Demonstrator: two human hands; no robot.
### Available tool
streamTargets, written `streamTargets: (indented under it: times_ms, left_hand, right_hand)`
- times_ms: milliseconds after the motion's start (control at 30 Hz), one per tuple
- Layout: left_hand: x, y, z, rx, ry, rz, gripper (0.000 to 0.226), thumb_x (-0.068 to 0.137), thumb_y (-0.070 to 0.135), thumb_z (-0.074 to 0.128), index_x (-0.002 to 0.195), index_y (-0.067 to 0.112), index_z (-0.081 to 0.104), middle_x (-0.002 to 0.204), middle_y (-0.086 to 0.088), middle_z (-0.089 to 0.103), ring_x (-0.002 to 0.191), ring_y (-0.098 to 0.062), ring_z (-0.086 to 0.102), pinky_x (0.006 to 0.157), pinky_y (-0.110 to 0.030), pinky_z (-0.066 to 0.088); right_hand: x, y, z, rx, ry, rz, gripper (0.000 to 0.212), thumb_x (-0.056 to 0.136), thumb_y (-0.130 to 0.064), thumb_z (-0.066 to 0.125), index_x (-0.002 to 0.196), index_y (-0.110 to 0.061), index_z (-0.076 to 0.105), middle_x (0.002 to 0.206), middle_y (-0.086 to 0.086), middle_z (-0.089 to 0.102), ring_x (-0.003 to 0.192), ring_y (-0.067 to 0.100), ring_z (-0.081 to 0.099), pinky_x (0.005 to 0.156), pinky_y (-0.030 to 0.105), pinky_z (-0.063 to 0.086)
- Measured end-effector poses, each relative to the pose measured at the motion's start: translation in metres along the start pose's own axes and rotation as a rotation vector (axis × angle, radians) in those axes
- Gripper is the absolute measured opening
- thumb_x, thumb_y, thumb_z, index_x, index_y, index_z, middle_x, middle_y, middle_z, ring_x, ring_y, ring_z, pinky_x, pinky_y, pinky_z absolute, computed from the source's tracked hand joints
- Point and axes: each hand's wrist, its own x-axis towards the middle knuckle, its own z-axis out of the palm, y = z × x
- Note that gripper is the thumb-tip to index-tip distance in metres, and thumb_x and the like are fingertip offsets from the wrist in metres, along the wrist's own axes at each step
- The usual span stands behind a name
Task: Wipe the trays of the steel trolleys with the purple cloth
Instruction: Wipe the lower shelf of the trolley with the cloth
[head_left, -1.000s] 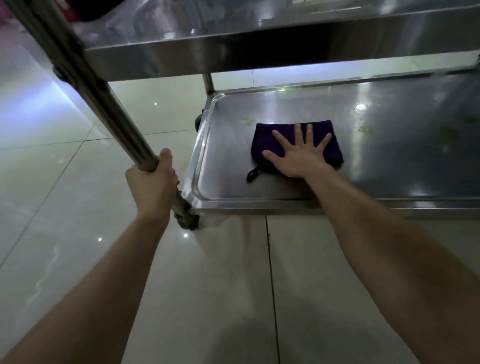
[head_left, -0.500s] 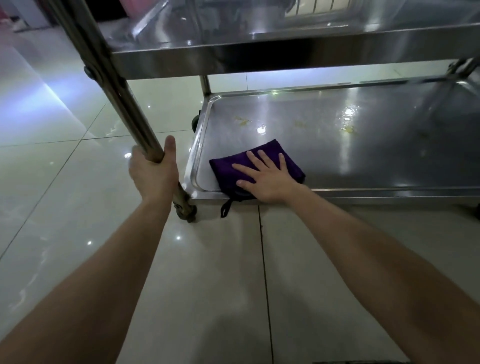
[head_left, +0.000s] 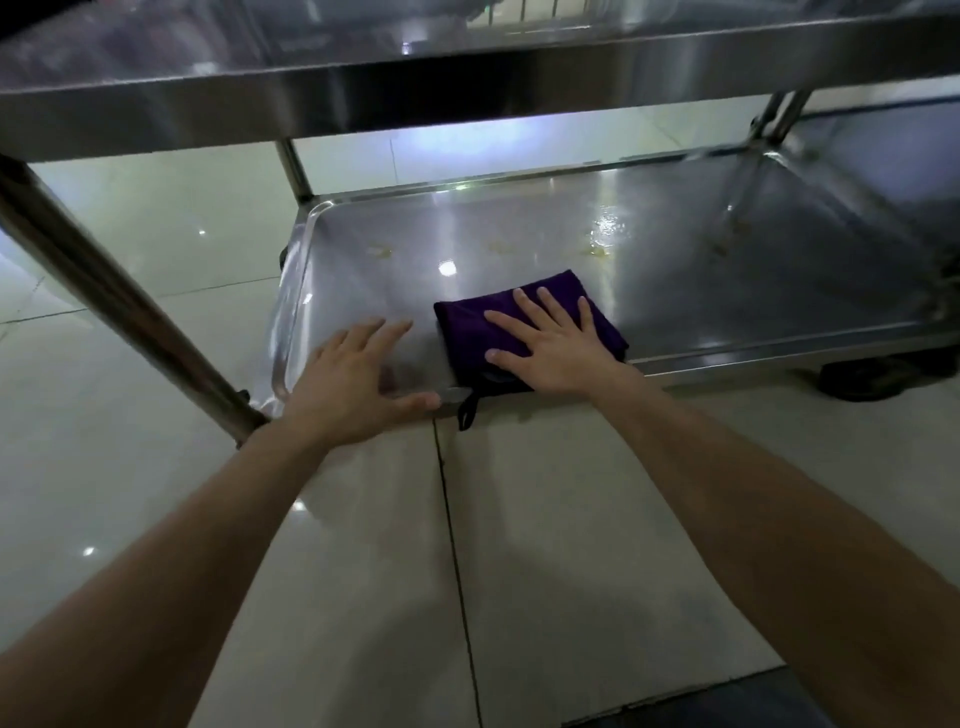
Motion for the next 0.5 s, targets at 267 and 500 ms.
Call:
streamTargets:
  times_ms: [267,500]
  left_hand:
    - [0.019,0.001,0.023,0.088,-0.079,-0.014,0.119,0.067,0.115,0.018,0.168,0.053,0.017,0.177,0.003,0.021,0.160,-0.029,0.019,0.129,-0.056,0.020]
    - [0.014,0.008,0.020,0.128,-0.089,-0.017,0.121,0.065,0.116,0.012,0.169,0.054,0.009,0.179,0.003,0.014,0.161,-0.029,0.017,0.129,-0.055,0.020]
  right_hand:
    - [0.004,0.109,-0.026,0.013,0.029,0.185,0.092,0.081,-0.101,0.009,0.165,-0.063,0.002,0.181,-0.013,-0.012,0.166,0.019,-0.017,0.128,0.064,-0.019]
    - [0.068,0.073,-0.037,-0.025,0.059,0.259,0.092,0.088,-0.098,0.011,0.168,-0.056,-0.002,0.182,0.000,-0.014,0.165,0.033,-0.022,0.122,0.074,-0.019]
